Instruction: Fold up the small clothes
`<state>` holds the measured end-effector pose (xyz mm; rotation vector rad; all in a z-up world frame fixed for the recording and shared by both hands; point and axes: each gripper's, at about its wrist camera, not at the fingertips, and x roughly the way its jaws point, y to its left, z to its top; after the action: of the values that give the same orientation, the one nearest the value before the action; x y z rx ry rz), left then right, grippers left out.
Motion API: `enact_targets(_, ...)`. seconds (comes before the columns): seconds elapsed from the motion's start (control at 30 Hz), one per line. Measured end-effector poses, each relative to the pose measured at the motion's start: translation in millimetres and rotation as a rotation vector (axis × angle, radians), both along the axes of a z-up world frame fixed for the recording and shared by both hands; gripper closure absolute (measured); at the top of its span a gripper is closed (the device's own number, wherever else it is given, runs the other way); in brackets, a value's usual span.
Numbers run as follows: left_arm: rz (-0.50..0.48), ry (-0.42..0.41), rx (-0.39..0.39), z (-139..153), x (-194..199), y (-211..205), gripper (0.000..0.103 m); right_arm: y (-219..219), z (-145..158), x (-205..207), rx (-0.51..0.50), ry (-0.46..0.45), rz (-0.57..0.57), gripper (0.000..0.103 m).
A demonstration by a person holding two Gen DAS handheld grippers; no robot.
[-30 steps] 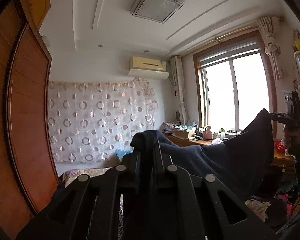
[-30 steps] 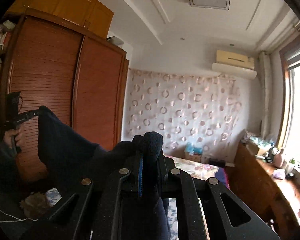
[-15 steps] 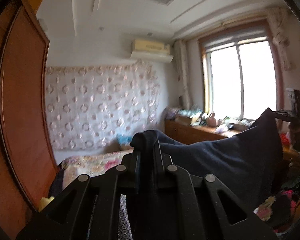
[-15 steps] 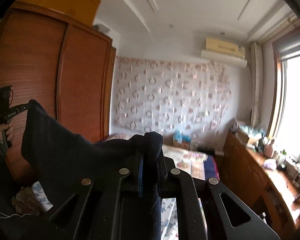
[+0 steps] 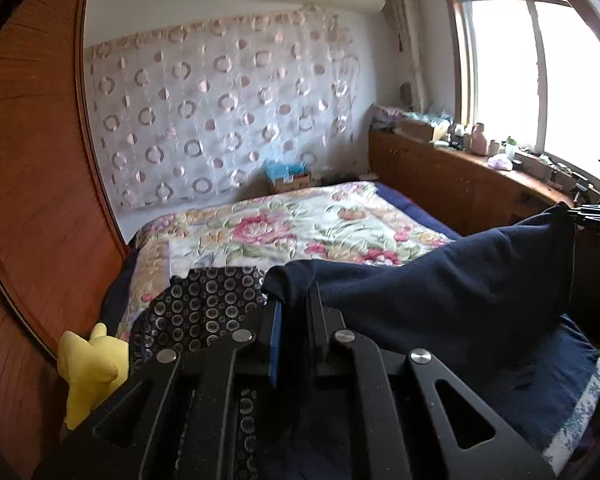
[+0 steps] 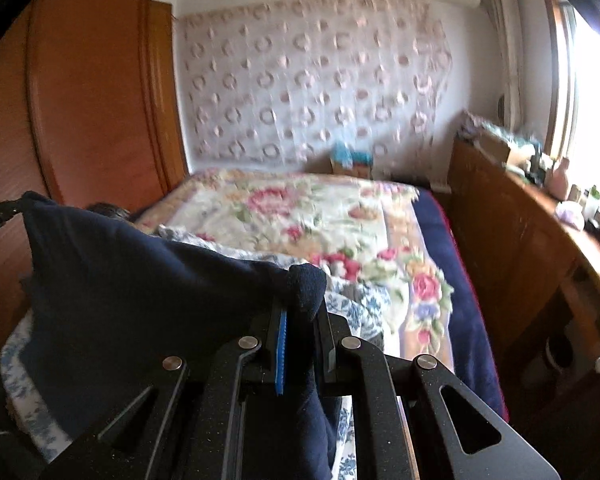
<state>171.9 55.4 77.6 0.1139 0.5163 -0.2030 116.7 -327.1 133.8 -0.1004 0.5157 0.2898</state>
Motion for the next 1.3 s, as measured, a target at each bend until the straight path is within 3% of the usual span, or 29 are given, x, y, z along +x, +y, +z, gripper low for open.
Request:
enact_targets(0.2, 0.011, 0.026, 0.018, -12, 9, -6, 0.092, 12, 14, 41, -0.002, 0.030, -0.042, 0.093)
enact_targets(0.37, 0.034, 0.042, 0.012, -15, 22, -9, 0.092, 19, 13, 49, -0.006, 0.048, -0.066, 0.093)
enact_targets(0.53, 0.060, 0.086, -0.004, -21, 33, -7, 0.078, 18, -4, 75, 0.020, 0.078, -0.098, 0.091)
enact_targets(0.57, 0.057, 0.096, -0.015, -22, 33, -7, 0.075, 19, -5, 78, 0.031, 0.090, -0.106, 0.087)
enact_targets(0.63, 0.053, 0.110, -0.038, -25, 28, -3, 0.059, 19, -13, 86, 0.038, 0.105, -0.113, 0.080)
enact_targets(0.7, 0.042, 0.131, -0.062, -30, 23, 1, 0.056, 20, -15, 87, 0.041, 0.104, -0.118, 0.064)
enact_targets(0.77, 0.035, 0.178, -0.071, -36, 21, 5, 0.048, 19, -16, 83, 0.053, 0.093, -0.112, 0.055)
enact_targets(0.93, 0.013, 0.225, -0.056, -55, -4, 7, 0.043, 7, -33, 76, 0.074, 0.149, -0.100, 0.055)
enact_targets(1.03, -0.001, 0.245, -0.063, -66, -21, 9, 0.026, 1, -41, 60, 0.067, 0.168, -0.094, 0.055)
enact_targets(1.3, -0.009, 0.264, -0.044, -89, -58, 8, 0.026, -27, -66, 11, 0.099, 0.222, -0.109, 0.055)
